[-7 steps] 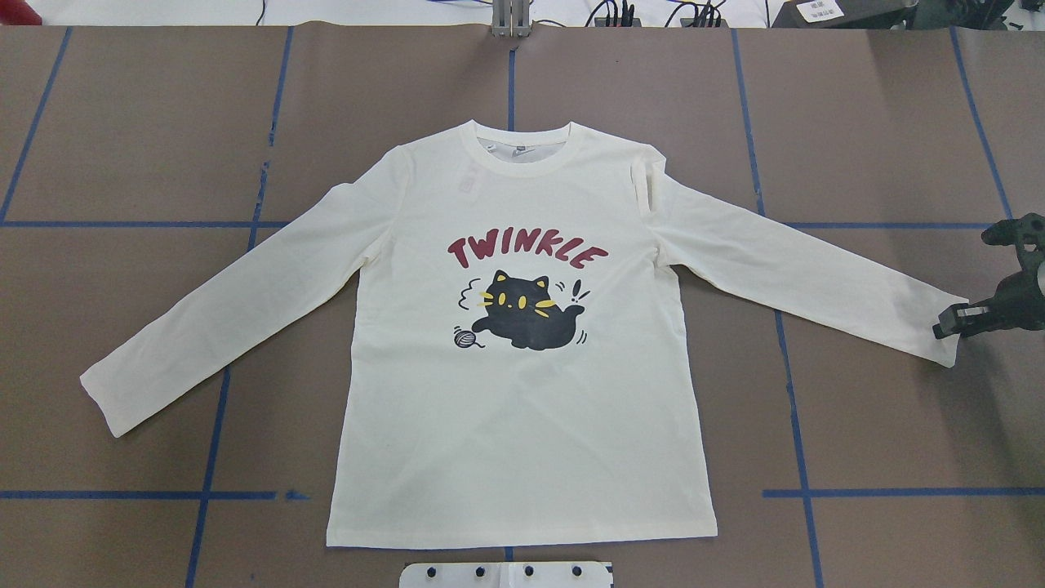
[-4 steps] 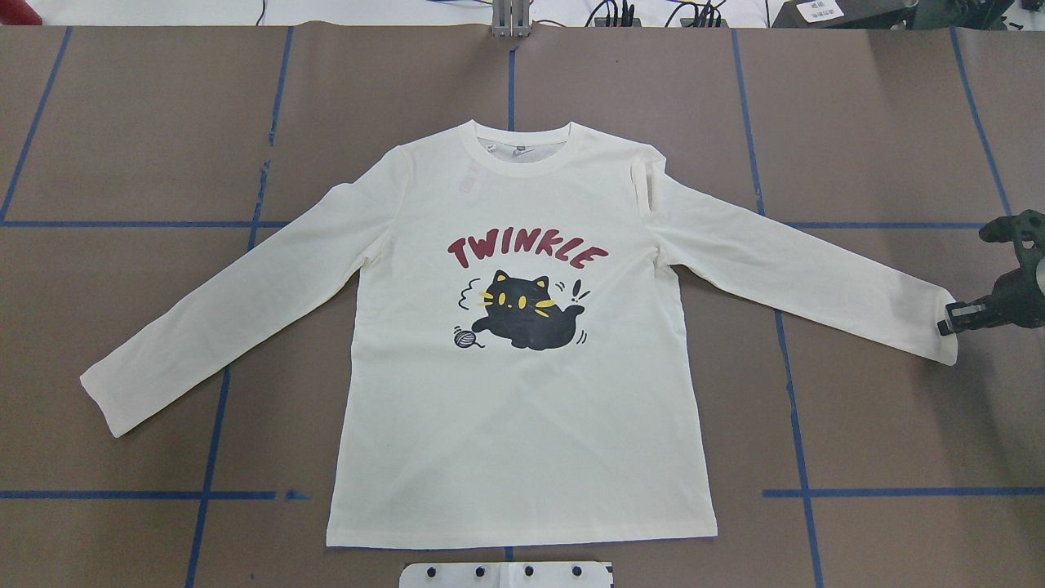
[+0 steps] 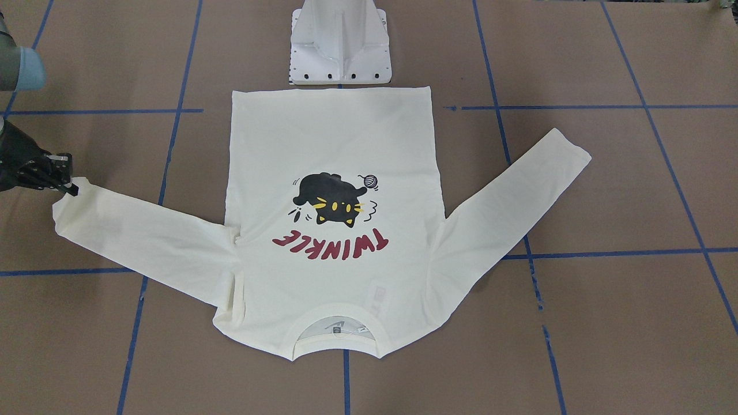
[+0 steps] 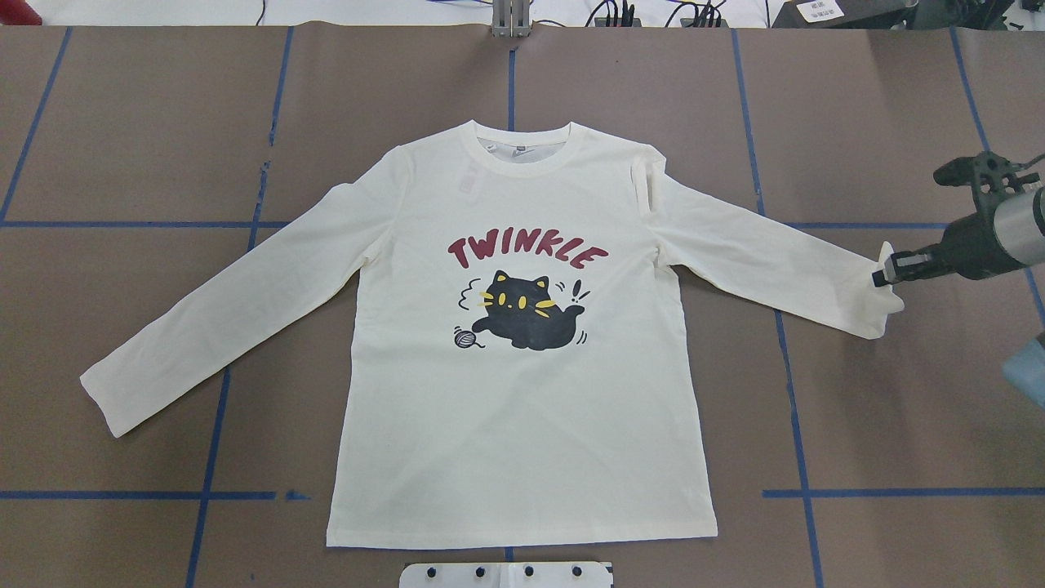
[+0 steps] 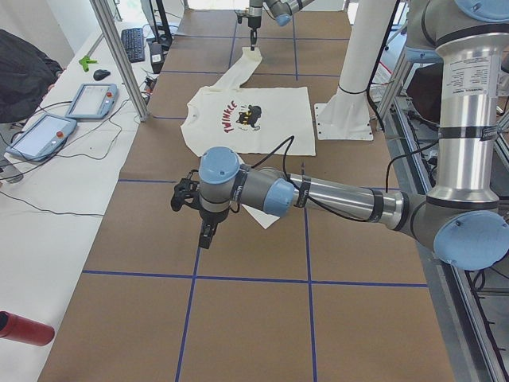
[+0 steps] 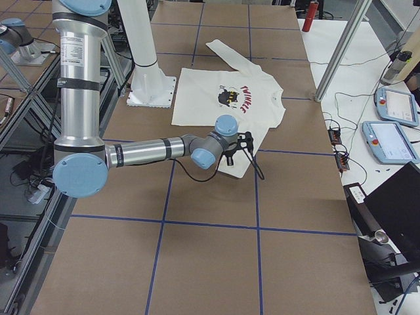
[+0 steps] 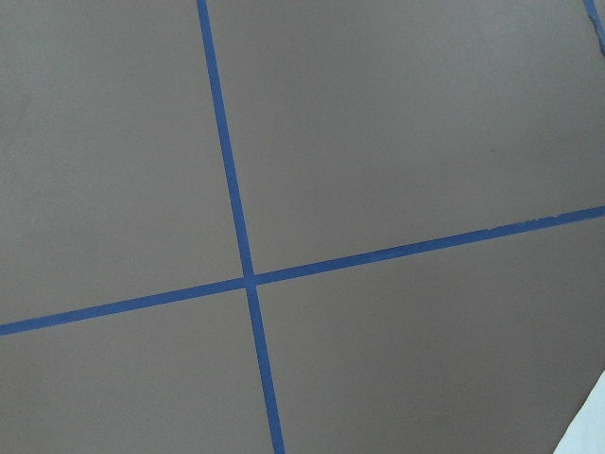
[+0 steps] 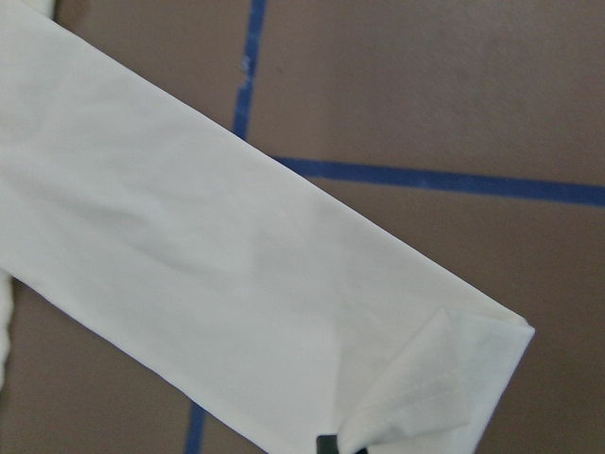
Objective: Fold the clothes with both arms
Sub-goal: 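Carry the sleeve cuff with the right gripper across the shirt toward the collar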
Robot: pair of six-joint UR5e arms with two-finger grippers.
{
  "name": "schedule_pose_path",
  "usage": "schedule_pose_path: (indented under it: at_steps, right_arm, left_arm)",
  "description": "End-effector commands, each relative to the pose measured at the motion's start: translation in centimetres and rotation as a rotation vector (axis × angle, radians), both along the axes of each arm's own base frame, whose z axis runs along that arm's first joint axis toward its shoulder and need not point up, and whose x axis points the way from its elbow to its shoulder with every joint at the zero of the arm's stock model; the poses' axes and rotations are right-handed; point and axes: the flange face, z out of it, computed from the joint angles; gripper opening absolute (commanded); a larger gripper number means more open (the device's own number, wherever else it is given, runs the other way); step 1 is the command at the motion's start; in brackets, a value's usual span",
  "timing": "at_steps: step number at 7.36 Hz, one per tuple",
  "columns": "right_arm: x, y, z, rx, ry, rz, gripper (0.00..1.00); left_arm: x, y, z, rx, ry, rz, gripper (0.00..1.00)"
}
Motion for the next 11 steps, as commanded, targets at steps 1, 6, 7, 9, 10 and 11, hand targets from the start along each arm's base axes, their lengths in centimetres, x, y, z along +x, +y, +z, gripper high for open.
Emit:
schedule_pose_path:
  at_steps: [1,6,7,9,10,11]
  right_arm:
    - [-5.5,-7.0,-11.9,-0.031,-0.128,0.072,0.00]
    - [-21.5,-15.8,-41.5,0.064,-0.228,0.006,0.00]
    - [-28.7,-12.6,-43.4,0.106,-0.195,0.021,0.00]
    - [-37.5,-8.6,-42.4,0.141,-0.151,0.025,0.00]
    - [-40.2,-9.1,-41.5,0.158,-0.140,0.047,0.00]
    - [-41.3,-9.3,-41.5,0.169,-0.148,0.051,0.00]
  left_arm:
    - [0.0,0.0,-0.1,0.001,0.000,0.000,1.00]
    - [0.0,-0.1,0.6,0.014,0.000,-0.002,1.00]
    - [0.0,0.0,0.6,0.013,-0.001,-0.001,1.00]
    - [0.0,0.0,0.8,0.009,0.000,-0.002,1.00]
    - [0.0,0.0,0.8,0.008,0.000,-0.003,1.00]
    - [0.0,0.0,0.8,0.008,0.001,-0.002,1.00]
